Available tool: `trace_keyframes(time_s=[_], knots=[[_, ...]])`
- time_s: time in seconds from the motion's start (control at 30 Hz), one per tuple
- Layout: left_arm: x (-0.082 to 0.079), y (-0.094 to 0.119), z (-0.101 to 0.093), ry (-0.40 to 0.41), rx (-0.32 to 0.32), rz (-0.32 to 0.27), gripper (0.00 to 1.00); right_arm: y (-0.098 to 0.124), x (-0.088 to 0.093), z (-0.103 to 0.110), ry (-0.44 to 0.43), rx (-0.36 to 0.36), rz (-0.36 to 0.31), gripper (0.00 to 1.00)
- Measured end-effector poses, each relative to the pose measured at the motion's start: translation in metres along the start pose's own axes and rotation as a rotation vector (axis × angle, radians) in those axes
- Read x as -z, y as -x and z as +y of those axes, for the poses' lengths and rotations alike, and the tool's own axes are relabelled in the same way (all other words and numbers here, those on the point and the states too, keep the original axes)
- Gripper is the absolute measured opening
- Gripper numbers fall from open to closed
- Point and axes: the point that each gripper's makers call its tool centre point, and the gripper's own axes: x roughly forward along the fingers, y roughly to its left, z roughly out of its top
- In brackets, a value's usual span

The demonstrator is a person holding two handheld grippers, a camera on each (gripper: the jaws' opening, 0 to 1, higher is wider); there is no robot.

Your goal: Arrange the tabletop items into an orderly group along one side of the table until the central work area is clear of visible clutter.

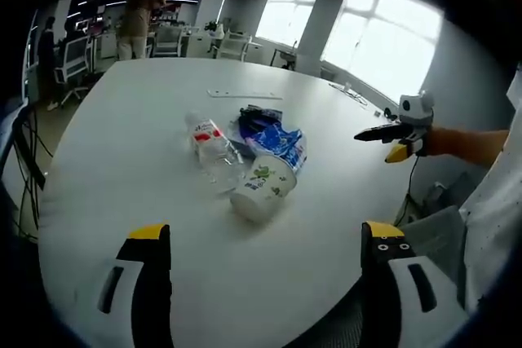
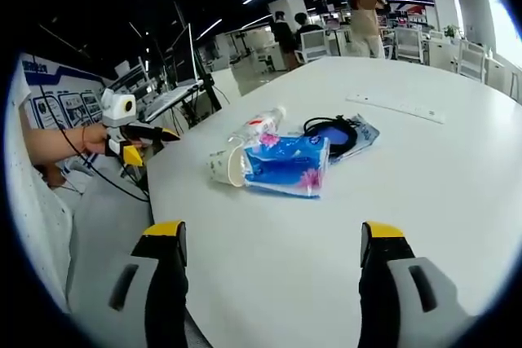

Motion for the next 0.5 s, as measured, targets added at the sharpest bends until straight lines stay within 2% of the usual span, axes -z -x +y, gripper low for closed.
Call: trace_keyframes(time_s=[0.5], knots=[[-0.0073, -0.0031, -0.0013, -0.002, 0.002, -0.013, 1.00, -0.0008, -0.0018, -0.0019, -0.003, 0.003, -0.002, 0.86]])
